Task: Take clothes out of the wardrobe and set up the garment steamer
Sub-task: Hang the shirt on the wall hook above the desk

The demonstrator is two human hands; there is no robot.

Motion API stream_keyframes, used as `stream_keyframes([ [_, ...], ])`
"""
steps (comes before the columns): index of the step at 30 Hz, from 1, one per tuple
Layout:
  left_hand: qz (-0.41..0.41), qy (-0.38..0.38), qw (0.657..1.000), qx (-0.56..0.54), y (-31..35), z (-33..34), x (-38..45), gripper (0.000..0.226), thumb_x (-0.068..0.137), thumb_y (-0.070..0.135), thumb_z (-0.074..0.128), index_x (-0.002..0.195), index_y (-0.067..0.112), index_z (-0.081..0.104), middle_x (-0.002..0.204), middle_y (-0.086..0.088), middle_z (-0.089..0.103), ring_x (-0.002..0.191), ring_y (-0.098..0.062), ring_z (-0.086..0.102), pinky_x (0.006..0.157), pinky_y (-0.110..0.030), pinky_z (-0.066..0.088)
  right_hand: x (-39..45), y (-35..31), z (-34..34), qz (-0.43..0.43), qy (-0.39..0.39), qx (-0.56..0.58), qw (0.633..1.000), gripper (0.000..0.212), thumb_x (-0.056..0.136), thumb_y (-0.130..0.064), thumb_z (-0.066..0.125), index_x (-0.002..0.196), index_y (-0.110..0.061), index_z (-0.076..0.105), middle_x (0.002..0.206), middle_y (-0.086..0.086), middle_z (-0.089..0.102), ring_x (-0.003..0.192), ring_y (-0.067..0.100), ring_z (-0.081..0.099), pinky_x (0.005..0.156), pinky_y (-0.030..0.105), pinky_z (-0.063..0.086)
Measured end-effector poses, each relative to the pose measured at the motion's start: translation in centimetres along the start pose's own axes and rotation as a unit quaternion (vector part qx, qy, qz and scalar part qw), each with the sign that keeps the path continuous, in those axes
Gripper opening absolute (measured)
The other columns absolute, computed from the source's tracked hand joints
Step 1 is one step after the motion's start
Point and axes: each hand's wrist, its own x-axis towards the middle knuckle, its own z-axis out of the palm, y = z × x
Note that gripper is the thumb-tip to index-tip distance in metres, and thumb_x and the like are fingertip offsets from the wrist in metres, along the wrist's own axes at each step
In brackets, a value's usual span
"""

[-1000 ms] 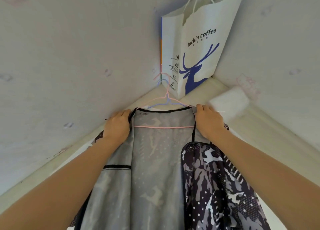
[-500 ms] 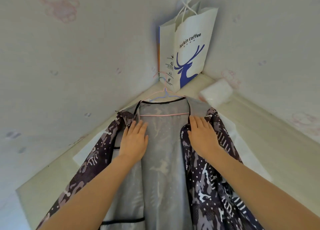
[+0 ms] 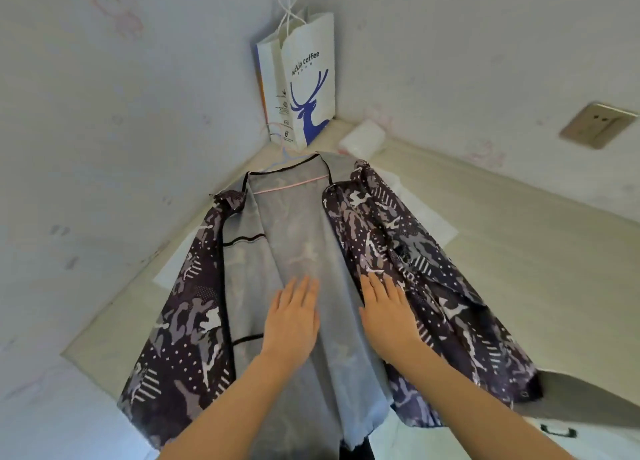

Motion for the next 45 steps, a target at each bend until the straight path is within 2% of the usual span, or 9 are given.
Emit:
stream_keyframes([
  [4,0.067,-0.002,0.998,0.021,2.3,0.9,-5.1,0.053,0.091,0.031,0.032,0.135,0.01,0.053,0.132,-0.008,0.059,0.123,-0.031,0.054,0.099,-0.047,0.047,-6.7,-0.2,3.4,0.062,0.014,-0.007,0.998,0.07,0.079,-0.033,0.072,0.136,-0.001,0.048,0.137,0.016,0.054,0.127,0.04,0.049,0.101,0.052,0.044],
  [7,0.106,-0.013,0.994,0.015,3.8,1.3,-7.9,0.053,0.09,0.032,0.032,0.133,0.011,0.055,0.13,-0.007,0.061,0.122,-0.03,0.055,0.1,-0.047,0.047,-11.2,-0.6,4.6,0.106,0.039,0.008,0.994,0.066,0.074,-0.034,0.078,0.128,-0.002,0.058,0.127,0.014,0.062,0.12,0.038,0.055,0.095,0.05,0.049],
  [12,0.179,0.011,0.984,-0.021,7.0,1.8,-10.7,0.049,0.089,0.029,0.042,0.13,0.007,0.057,0.126,-0.009,0.062,0.116,-0.03,0.059,0.097,-0.046,0.048,-17.3,-0.6,5.3,0.158,0.083,0.041,0.983,0.066,0.076,-0.034,0.075,0.13,-0.003,0.055,0.13,0.013,0.06,0.122,0.037,0.054,0.098,0.049,0.046],
  [15,0.189,0.018,0.981,-0.035,8.6,1.9,-11.2,0.052,0.088,0.026,0.06,0.135,0.007,0.05,0.132,-0.011,0.057,0.122,-0.032,0.053,0.101,-0.048,0.045,-20.7,0.1,6.0,0.204,0.099,0.071,0.971,0.063,0.09,-0.035,0.059,0.142,-0.005,0.039,0.145,0.013,0.045,0.137,0.033,0.037,0.112,0.046,0.027],
  [24,0.33,0.04,0.942,-0.043,18.2,2.4,-14.1,0.047,0.096,0.029,0.047,0.139,0.011,0.046,0.139,-0.007,0.052,0.132,-0.029,0.043,0.107,-0.049,0.038,-32.6,3.2,8.0,0.344,0.142,0.14,0.918,0.061,0.101,-0.038,0.034,0.151,-0.01,0.013,0.159,0.009,0.017,0.147,0.029,0.006,0.118,0.043,0.004],
  [28,0.387,0.024,0.92,-0.053,23.9,3.1,-18.4,0.045,0.095,0.026,0.053,0.137,0.011,0.048,0.138,-0.007,0.054,0.133,-0.029,0.042,0.108,-0.049,0.038,-39.2,4.5,9.8,0.407,0.148,0.143,0.89,0.061,0.1,-0.039,0.039,0.15,-0.009,0.021,0.156,0.011,0.025,0.146,0.032,0.016,0.117,0.046,0.009],
  [33,0.451,-0.017,0.891,-0.054,30.7,4.3,-26.0,0.054,0.097,0.038,0.026,0.138,0.011,0.048,0.137,-0.006,0.054,0.135,-0.028,0.041,0.11,-0.049,0.035,-48.6,5.9,12.6,0.478,0.154,0.143,0.853,0.061,0.095,-0.039,0.05,0.144,-0.006,0.035,0.147,0.013,0.043,0.14,0.035,0.032,0.113,0.051,0.026],
  [37,0.502,-0.035,0.862,-0.058,35.4,5.9,-32.6,0.053,0.096,0.038,0.027,0.135,0.011,0.051,0.134,-0.004,0.057,0.133,-0.028,0.043,0.108,-0.047,0.036,-56.3,6.7,15.2,0.523,0.17,0.135,0.824,0.061,0.089,-0.037,0.061,0.137,-0.003,0.045,0.136,0.014,0.054,0.133,0.036,0.043,0.107,0.052,0.038],
  [45,0.58,-0.087,0.808,-0.047,43.3,10.4,-44.8,0.046,0.098,0.035,0.037,0.138,0.013,0.047,0.136,-0.004,0.055,0.136,-0.028,0.04,0.109,-0.05,0.036,-69.8,6.9,21.3,0.6,0.158,0.139,0.772,0.062,0.09,-0.037,0.059,0.14,-0.004,0.042,0.139,0.012,0.051,0.135,0.036,0.039,0.11,0.051,0.033],
])
